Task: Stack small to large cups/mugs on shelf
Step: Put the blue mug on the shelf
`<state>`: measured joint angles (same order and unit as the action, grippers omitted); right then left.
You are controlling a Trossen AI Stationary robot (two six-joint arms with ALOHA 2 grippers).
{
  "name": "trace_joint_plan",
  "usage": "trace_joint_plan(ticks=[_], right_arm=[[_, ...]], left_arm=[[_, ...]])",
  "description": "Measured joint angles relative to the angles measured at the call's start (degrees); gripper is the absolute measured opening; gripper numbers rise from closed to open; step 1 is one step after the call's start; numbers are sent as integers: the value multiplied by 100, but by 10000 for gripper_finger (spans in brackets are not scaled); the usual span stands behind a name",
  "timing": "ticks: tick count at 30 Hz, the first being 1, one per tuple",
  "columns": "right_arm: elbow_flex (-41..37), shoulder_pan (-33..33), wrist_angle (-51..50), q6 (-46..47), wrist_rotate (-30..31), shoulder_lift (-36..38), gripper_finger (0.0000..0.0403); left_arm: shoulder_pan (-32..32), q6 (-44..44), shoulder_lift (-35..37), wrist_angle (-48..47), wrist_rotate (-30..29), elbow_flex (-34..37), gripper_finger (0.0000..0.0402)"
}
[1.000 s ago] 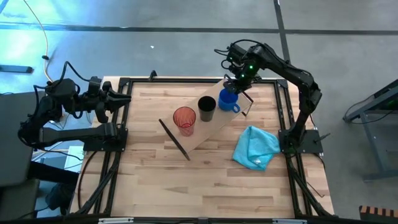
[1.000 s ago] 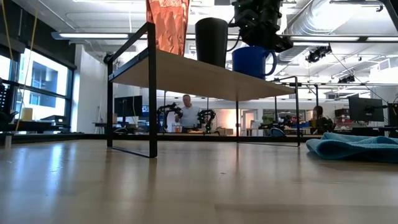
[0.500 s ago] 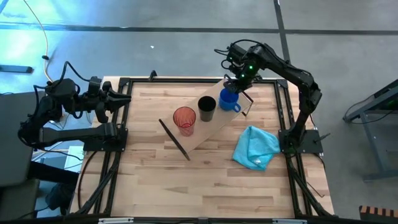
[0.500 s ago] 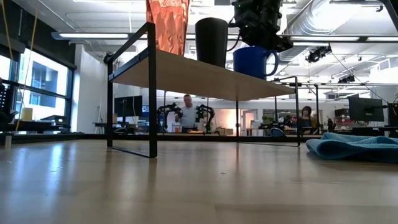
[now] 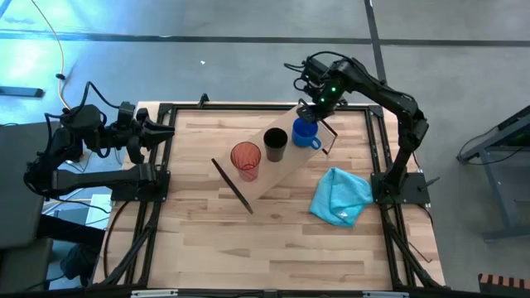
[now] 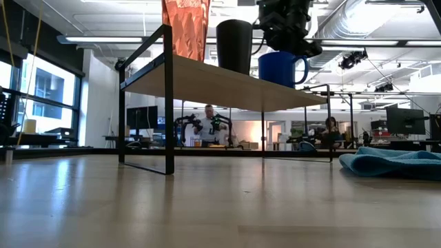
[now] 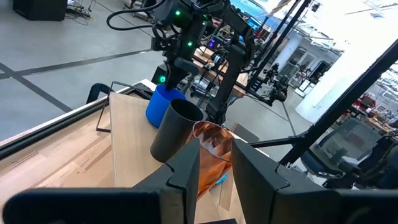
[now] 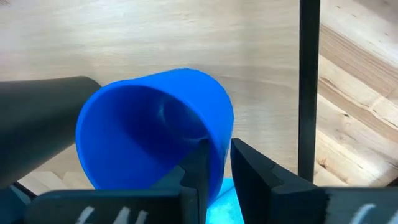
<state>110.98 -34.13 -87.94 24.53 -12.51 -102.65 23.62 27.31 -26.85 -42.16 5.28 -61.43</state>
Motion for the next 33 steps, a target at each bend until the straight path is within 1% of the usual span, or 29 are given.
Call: trace_joint_plan(ticks=[16,25,33], right_arm=[[2,-2,323,24,-2,0,57],[2,-1,450,24,-2,0,34],[0,-1,345,-58,-4,0,32]], left_arm=[[0,0,0,-1,0,2,83],[0,0,0,-1,7,2,83],[0,2,0,-34,25,1,83]])
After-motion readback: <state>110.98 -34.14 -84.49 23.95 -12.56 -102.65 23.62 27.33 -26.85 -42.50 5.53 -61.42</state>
